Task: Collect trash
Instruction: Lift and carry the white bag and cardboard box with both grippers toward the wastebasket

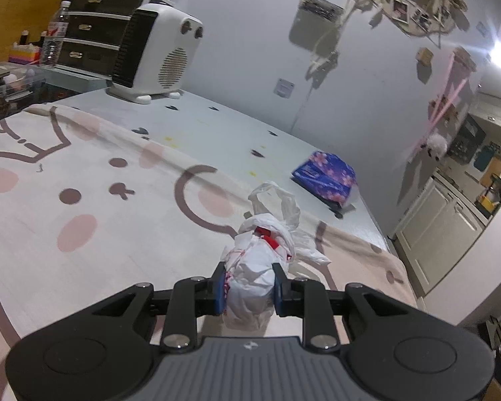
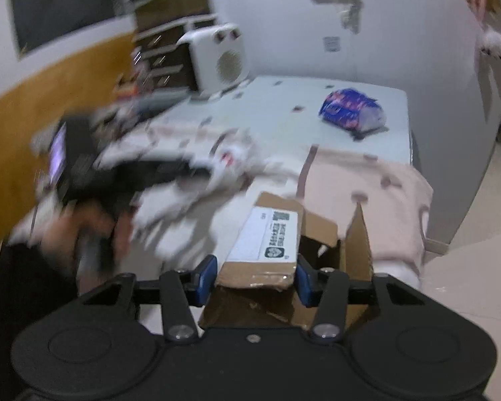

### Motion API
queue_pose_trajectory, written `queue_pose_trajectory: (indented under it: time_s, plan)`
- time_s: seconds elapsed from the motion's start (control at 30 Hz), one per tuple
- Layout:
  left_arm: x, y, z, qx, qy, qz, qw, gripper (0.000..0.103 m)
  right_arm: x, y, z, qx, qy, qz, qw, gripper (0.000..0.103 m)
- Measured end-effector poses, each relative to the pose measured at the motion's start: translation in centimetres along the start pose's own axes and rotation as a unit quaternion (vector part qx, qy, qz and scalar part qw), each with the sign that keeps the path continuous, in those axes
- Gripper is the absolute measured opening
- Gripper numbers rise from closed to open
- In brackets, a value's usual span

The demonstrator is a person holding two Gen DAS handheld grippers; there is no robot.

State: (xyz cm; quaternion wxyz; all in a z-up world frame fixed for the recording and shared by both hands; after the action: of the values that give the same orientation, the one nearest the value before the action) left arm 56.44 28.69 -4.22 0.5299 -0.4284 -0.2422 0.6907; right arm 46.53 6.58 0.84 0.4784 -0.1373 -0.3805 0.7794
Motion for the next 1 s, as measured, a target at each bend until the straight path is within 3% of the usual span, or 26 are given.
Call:
queue_pose_trajectory:
  time_s: [0.2,0.3,0.37,0.47,0.73,0.83,1.0]
  plan:
    - [-0.9,1.1,0.6,0.005,0.006,-0.005,1.0000,0.027,2.3,5.9,3.5,0.003,0.000,0.049,0.999,0.048]
    - [-1.5,1.3,0.8,0.005,0.009,-0.012,0.9999,0.027,3.1,7.7,4.9,-0.037,0.006,0.059,0.998,0.052]
    - [-1.7,1.3,0.8,0.005,0.010,-0.017,0.9998,0.027,3.2,8.4,5.5,-0.060,0.006,0.046,0.997,0.063]
    - [-1.7,1.4,0.8,0.005,0.009,-0.017,0.9998,0.027,3.1,9.5,6.3,-0.084,0.011,0.024,0.996,0.063]
    - [-1.4,1.1,0.8,0.004,0.007,-0.014,0.9999,0.027,0.0,9.8,9.2,-0.139,0.039,-0.040,0.989,0.060]
    - [-1.3,1.0,1.1,0.003,0.009,-0.009,0.9999,0.027,-1.6,9.4,7.6,-0.125,0.057,-0.046,0.989,0.054]
    - [-2.1,0.8,2.8,-0.006,0.006,-0.026,0.9996,0.027,-3.0,8.6,4.1,-0.100,0.021,-0.060,0.993,0.047]
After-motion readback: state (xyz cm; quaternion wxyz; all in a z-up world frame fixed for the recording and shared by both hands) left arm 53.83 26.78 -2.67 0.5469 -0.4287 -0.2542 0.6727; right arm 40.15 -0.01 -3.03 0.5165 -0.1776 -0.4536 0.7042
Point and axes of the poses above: each gripper's, at about its wrist camera, not at the fingertips, and z roughly against the way its jaws point, x to its left, y to its underside, the point moved 3 cm from there along -z, roughly the way its jaws point, and after that the axes turned 3 degrees about -z, right-handed, at the moved point
